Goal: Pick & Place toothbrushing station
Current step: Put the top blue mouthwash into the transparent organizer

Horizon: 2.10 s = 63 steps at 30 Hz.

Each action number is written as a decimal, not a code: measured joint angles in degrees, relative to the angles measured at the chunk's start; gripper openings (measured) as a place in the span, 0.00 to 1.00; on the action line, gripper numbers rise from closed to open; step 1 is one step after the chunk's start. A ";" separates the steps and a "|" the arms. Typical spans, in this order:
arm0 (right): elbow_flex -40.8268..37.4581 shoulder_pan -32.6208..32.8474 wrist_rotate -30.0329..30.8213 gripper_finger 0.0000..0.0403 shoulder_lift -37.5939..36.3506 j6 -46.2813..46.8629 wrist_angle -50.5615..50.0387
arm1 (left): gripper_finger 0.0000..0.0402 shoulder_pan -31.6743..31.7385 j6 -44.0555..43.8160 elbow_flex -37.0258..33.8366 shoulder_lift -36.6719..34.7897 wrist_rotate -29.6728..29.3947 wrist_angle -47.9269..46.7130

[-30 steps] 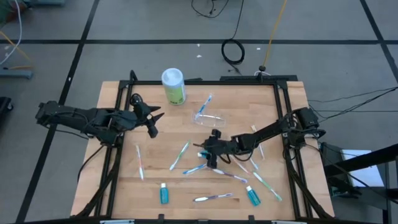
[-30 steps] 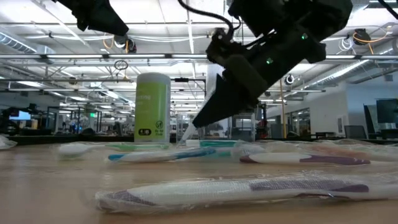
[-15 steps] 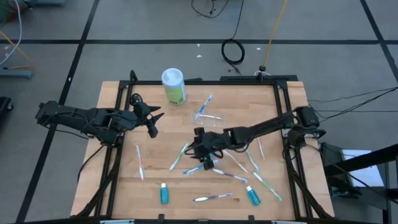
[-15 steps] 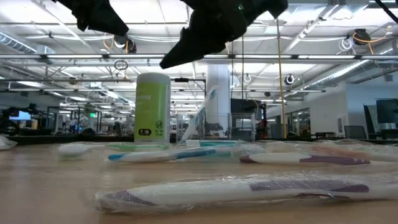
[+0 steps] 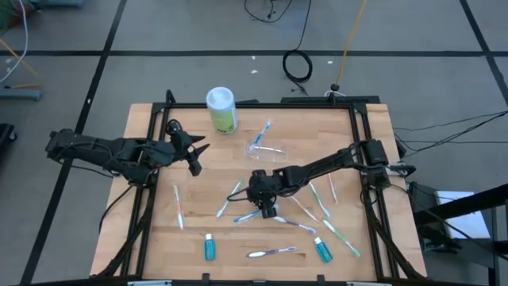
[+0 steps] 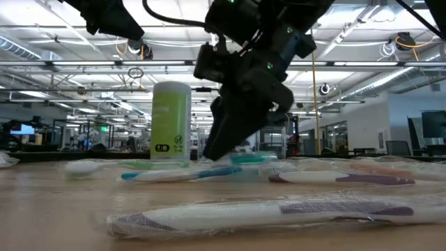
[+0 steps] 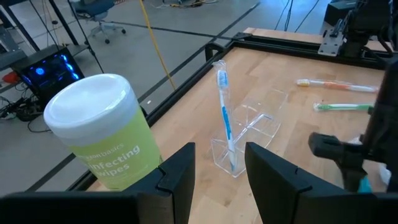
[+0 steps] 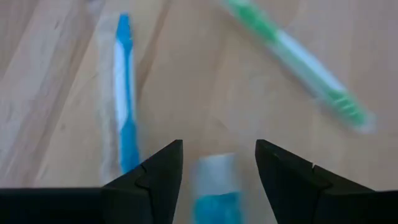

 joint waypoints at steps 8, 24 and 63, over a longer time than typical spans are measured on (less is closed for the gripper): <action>0.07 -0.77 0.04 0.46 1.89 -0.63 -2.62 | 0.37 0.02 0.00 0.04 0.01 0.03 -0.02; 0.05 0.62 -5.03 0.51 -10.11 -9.21 -11.47 | 0.37 -0.13 -0.86 0.07 0.00 0.15 -0.11; 0.07 2.19 -4.65 0.44 -3.27 -23.83 -12.80 | 0.37 -0.09 -2.21 0.07 0.02 3.15 -0.02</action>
